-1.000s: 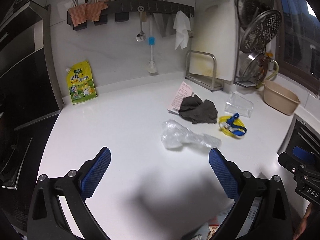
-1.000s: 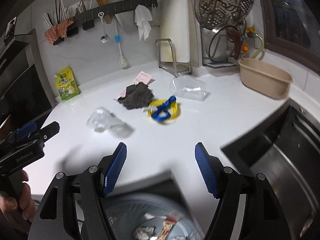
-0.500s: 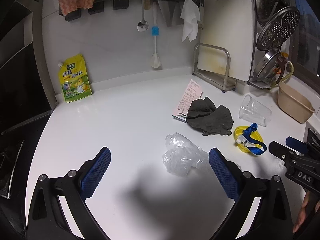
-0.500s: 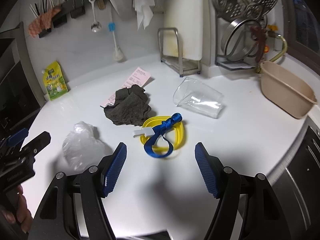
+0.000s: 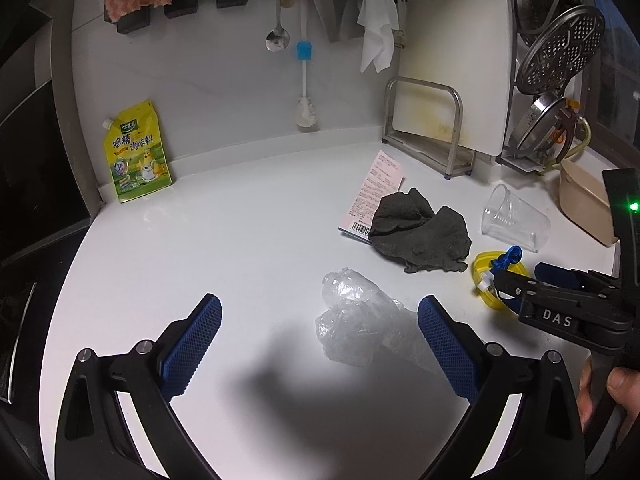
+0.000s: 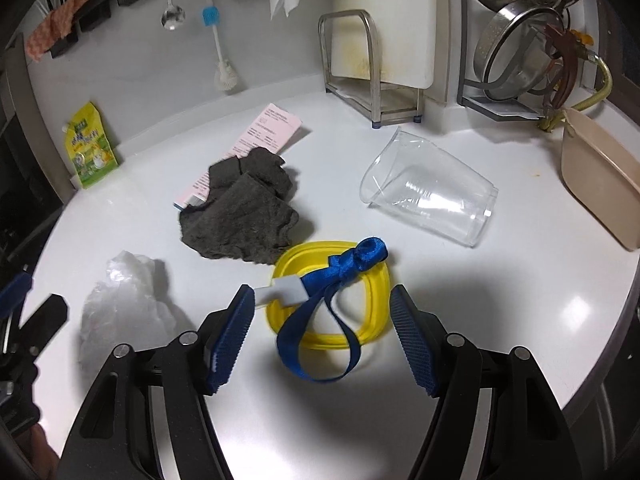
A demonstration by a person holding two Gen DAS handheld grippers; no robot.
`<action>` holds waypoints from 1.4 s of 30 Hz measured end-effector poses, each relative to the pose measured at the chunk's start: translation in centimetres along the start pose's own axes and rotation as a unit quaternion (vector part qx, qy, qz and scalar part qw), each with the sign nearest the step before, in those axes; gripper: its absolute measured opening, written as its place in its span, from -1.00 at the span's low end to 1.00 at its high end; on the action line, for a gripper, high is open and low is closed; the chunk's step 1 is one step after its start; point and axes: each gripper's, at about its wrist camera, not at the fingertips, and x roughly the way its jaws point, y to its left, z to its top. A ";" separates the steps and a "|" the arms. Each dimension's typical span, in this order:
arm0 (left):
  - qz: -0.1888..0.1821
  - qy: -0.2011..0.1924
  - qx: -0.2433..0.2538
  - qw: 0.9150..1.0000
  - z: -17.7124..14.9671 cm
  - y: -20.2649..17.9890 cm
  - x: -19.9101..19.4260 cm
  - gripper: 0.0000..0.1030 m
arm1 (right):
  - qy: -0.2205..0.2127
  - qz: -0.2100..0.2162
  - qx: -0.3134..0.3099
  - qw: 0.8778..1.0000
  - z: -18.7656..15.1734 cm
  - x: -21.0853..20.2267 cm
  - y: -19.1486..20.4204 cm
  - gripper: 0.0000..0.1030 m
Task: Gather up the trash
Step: 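Close the right tool on the blue strap of the yellow lid, then lift the blue strap with the right tool while the left tool grasps the clear plastic bag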
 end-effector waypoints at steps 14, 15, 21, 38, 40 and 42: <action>-0.002 0.009 -0.005 1.000 -0.2 0.1 0.6 0.88 | 0.004 -0.048 -0.042 0.998 -1.0 0.0 0.3 -0.12; -0.002 0.010 -0.005 1.000 -0.2 0.1 0.6 0.88 | 0.005 -0.050 -0.046 0.998 -1.0 0.0 0.4 -0.18; -0.003 0.010 -0.006 1.000 -0.3 0.2 0.6 0.88 | 0.004 -0.055 -0.055 0.997 -1.0 0.1 0.6 -0.49; -0.003 0.014 -0.004 1.000 -0.5 0.0 0.7 0.88 | -0.046 -0.035 -0.032 0.998 -0.7 -2.4 -0.5 -0.99; -0.006 0.016 -0.005 1.000 -0.5 0.0 0.7 0.88 | -0.053 -0.027 -0.025 0.998 -0.7 -3.0 -0.7 -0.99; -0.008 0.017 -0.006 1.000 -0.7 0.0 0.6 0.88 | -0.060 -0.022 -0.022 0.998 -0.8 -3.5 -0.8 -0.99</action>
